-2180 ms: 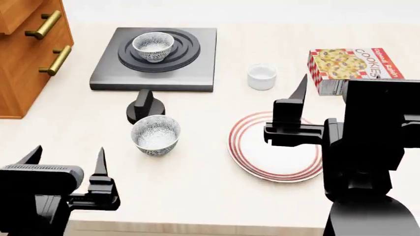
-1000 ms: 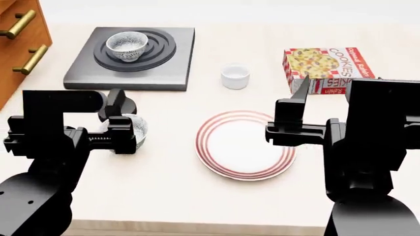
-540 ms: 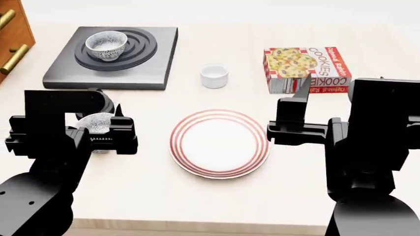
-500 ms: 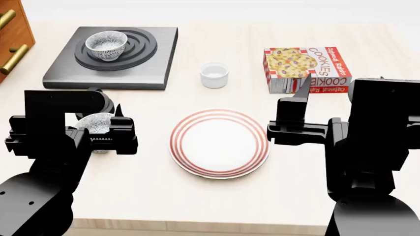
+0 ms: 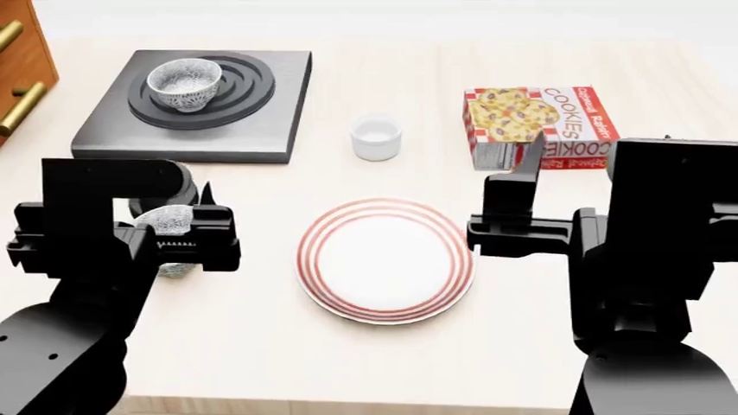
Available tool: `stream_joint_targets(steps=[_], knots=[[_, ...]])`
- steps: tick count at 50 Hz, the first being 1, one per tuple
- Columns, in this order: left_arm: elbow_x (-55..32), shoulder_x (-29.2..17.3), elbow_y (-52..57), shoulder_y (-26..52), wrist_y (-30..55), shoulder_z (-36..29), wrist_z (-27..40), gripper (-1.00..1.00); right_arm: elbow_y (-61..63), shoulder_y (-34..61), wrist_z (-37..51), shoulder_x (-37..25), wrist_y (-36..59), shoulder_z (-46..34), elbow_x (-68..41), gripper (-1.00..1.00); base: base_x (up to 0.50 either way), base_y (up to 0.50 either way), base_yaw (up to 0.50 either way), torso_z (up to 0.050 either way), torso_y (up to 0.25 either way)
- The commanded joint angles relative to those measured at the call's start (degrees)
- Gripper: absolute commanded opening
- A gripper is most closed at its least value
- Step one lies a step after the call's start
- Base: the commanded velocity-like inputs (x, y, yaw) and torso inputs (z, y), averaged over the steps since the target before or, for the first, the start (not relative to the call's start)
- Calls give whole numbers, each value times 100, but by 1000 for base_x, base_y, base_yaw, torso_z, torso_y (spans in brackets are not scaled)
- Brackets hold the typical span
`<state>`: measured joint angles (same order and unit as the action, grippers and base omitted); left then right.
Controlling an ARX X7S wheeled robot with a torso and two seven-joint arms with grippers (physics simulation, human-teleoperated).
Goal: Pick the akita bowl on the stove and place it on the plate.
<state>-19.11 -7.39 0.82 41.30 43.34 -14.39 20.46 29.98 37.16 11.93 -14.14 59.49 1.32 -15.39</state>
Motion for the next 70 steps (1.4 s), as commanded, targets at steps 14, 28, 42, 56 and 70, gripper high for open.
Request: stream_joint_targets(steps=[14, 28, 42, 56, 70], knots=[[-100, -71, -19, 25, -17, -46, 65, 100, -4, 22, 31, -34, 21, -24, -73, 100, 267, 0, 0, 0, 0], [-157, -97, -32, 19, -47, -69, 95, 100, -37, -3, 50, -47, -43, -23, -100, 100, 267, 0, 0, 0, 0], [-211, -131, -30, 41, -41, -105, 119, 100, -50, -1, 71, -67, -74, -45, -124, 100, 267, 0, 0, 0, 0], [-247, -170, -28, 26, -59, -152, 143, 100, -26, -6, 106, -91, -45, -65, -153, 100, 268, 0, 0, 0, 1], [-316, -200, 57, 59, 15, -180, 183, 100, -34, 9, 124, -109, -45, -75, -189, 100, 266, 0, 0, 0, 0]])
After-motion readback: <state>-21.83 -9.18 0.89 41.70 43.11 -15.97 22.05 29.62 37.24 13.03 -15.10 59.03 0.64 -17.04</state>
